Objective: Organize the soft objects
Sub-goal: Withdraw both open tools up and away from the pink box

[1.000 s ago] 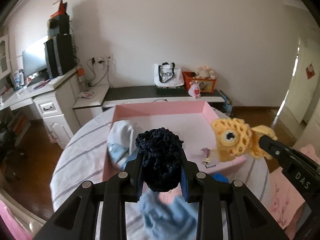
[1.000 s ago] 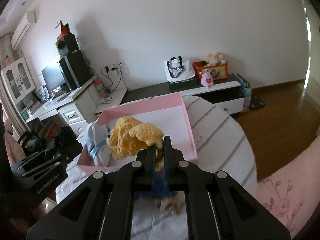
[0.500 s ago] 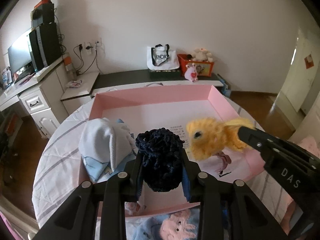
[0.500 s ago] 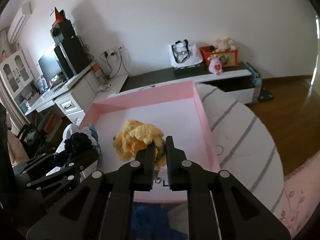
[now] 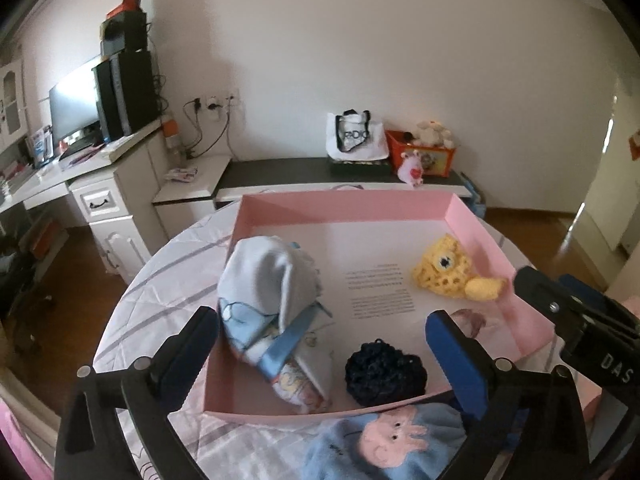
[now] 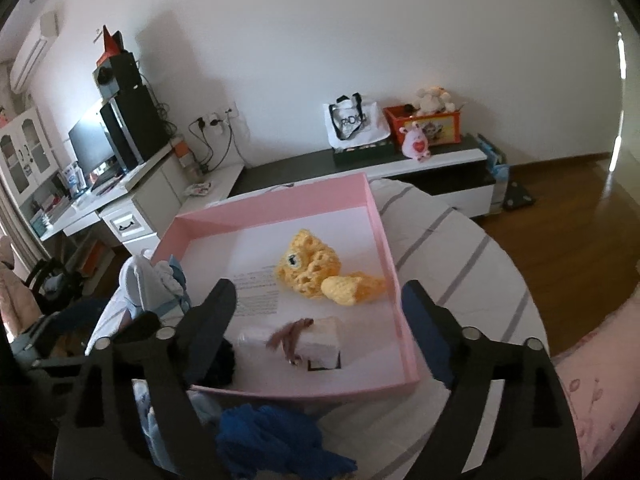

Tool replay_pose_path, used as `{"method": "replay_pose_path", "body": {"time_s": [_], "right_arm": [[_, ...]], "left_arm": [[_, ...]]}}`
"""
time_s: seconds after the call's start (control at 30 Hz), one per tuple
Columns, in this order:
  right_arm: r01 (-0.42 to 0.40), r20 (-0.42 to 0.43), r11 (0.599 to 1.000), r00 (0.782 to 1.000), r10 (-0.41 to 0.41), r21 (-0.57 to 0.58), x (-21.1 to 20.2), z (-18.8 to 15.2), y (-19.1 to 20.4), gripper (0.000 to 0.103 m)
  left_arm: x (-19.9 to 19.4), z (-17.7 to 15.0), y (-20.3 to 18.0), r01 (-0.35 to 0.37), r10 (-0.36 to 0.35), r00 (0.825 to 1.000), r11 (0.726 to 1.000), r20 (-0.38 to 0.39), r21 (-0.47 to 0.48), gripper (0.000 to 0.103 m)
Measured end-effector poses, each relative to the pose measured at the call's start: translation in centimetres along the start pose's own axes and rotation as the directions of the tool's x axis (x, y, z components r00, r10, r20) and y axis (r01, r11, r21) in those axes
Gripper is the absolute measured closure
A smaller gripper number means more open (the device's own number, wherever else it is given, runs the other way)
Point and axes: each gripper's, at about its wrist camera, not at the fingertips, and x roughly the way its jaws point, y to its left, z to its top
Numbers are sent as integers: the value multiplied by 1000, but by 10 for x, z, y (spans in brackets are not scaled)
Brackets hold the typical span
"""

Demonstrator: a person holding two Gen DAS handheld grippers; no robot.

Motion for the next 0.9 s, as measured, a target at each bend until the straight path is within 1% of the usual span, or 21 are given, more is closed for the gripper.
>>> {"method": "replay_pose_path", "body": {"time_s": [0.03, 0.07, 0.13, 0.17, 0.2, 0.27, 0.33, 0.37, 0.5, 0.57, 0.7, 0.9], "right_arm": [[5, -1, 1000, 1000, -5, -2, 0, 0, 0, 10], [11, -2, 1000, 1000, -11, -3, 0, 0, 0, 9], [20, -7, 1000, 1000, -20, -6, 0, 0, -1, 5], [27, -8, 1000, 1000, -27, -6, 0, -1, -1, 2], [30, -9, 1000, 999, -30, -7, 0, -1, -2, 1], [36, -11, 999, 999, -36, -9, 1, -1, -2, 1], [44, -16, 999, 999, -44, -14, 2, -1, -2, 0], [48, -19, 999, 999, -48, -17, 2, -1, -2, 0], [56, -27, 998, 998, -57, -20, 3, -2, 0, 0], [64, -29, 998, 997, -64, -18, 2, -3, -1, 0], [70, -34, 997, 997, -70, -11, 0, -3, -4, 0], [78, -21, 997, 997, -78, -14, -16, -5, -2, 0]], "left_arm": [[-2, -6, 0, -2, 2, 1000, 1000, -4, -5, 1], [4, -4, 1, -7, 7, 1000, 1000, -10, -13, 1], [-5, -21, 3, -13, 13, 1000, 1000, -14, -20, 1], [-5, -23, 2, -16, 16, 1000, 1000, -15, -24, 1], [-3, -22, 3, -19, 19, 1000, 999, -15, -27, 1], [-14, -26, 6, -21, 21, 1000, 999, -12, -31, 1], [-14, -27, 4, -20, 20, 1000, 999, -14, -32, 1], [-26, -33, 5, -20, 20, 1000, 999, -14, -31, 1], [-30, -35, 3, -24, 23, 1000, 999, -16, -34, 1], [-46, -43, 12, -24, 23, 1000, 999, -17, -37, 1], [-54, -45, 16, -31, 30, 999, 999, -25, -44, 1], [-75, -48, 16, -39, 38, 999, 998, -14, -51, 1]]}}
